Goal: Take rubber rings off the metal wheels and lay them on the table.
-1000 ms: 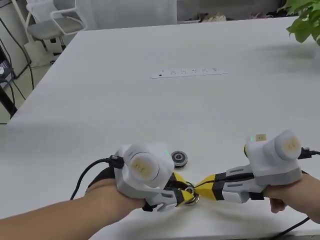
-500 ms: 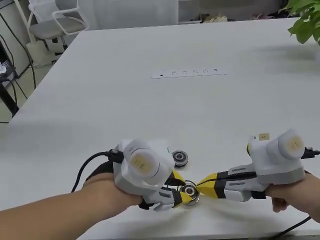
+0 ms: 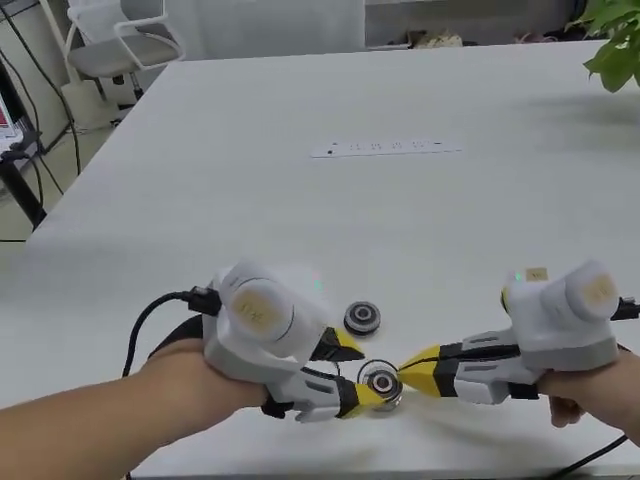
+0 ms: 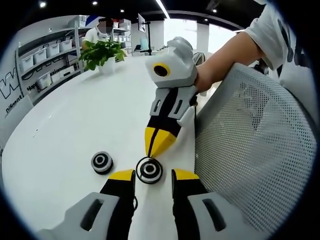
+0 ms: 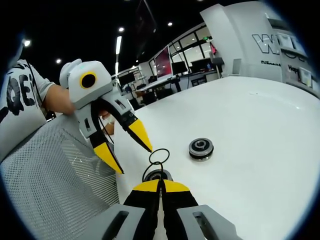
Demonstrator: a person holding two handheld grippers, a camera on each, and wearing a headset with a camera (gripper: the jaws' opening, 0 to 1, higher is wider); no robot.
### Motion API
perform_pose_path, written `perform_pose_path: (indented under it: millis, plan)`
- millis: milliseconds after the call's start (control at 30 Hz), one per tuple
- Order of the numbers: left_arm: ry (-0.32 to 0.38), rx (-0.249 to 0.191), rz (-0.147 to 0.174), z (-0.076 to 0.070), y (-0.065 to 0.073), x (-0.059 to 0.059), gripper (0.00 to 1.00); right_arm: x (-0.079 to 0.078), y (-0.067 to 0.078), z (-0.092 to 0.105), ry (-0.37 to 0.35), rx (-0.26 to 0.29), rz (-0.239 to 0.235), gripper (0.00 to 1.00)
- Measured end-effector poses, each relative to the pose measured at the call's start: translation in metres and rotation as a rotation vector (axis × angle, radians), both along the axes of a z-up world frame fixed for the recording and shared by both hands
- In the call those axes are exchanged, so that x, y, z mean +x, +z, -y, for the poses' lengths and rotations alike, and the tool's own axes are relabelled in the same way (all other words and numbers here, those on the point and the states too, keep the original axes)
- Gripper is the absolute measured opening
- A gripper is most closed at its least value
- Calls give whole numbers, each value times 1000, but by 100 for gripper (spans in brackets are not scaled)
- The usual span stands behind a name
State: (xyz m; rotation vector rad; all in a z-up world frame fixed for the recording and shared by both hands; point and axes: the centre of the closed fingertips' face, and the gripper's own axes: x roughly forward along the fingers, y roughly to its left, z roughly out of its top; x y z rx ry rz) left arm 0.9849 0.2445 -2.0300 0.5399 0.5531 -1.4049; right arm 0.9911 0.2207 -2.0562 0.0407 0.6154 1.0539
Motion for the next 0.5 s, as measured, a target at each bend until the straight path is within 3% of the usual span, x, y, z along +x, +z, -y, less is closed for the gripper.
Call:
perform_pose_path:
  millis: [500]
  plan:
    - [67,-80,-17,-18,34,-2,42,-1,4,0,-1,4,1,0]
